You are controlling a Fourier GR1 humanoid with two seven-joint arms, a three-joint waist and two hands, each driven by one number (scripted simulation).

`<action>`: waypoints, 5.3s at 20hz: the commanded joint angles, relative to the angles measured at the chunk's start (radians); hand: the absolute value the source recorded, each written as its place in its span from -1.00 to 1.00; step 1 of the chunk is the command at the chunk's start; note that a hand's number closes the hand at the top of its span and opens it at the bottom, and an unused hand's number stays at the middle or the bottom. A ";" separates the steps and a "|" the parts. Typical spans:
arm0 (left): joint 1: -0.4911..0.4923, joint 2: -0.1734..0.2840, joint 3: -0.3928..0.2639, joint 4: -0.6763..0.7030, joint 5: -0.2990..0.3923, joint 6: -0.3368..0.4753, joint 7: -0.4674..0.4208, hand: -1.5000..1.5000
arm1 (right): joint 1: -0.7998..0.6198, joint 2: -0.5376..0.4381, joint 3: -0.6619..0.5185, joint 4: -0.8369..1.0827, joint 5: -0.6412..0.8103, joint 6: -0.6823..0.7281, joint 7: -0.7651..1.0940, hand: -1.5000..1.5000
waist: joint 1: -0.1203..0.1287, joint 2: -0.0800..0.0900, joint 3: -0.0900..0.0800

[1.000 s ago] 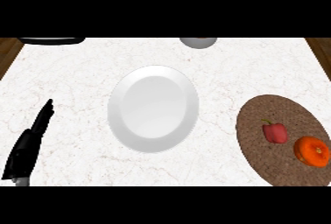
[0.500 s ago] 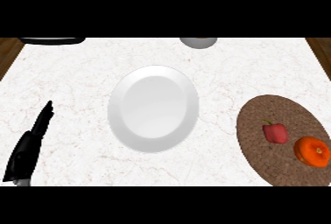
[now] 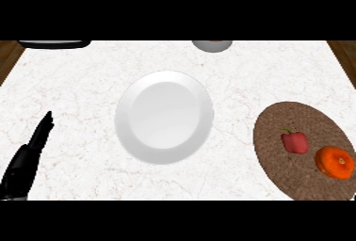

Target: Pick the squash from the placemat and place it in the plate

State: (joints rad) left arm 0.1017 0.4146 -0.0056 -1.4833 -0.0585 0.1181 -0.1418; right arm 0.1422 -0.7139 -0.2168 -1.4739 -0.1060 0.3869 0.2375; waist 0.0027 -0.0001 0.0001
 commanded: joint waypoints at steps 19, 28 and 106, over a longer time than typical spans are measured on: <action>-0.011 -0.105 0.093 0.002 -0.108 -0.087 -0.010 0.00 | -0.159 0.197 -0.009 0.238 0.271 0.066 -0.129 1.00 | -0.002 0.000 0.000; 0.051 -0.103 0.125 -0.083 -0.115 -0.130 0.005 0.00 | -0.163 0.174 -0.049 0.295 0.335 0.051 -0.277 1.00 | 0.001 -0.001 0.000; -0.048 -0.177 0.128 0.016 -0.186 -0.126 0.014 0.00 | -1.121 0.714 0.782 0.591 0.595 -1.377 0.577 -1.00 | 0.013 0.003 0.000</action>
State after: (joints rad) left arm 0.0607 0.2508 0.1228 -1.4858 -0.2359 -0.0235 -0.1381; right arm -0.9714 -0.0043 0.6128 -0.8954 0.4604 -0.8262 0.7930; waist 0.0343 0.0056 0.0000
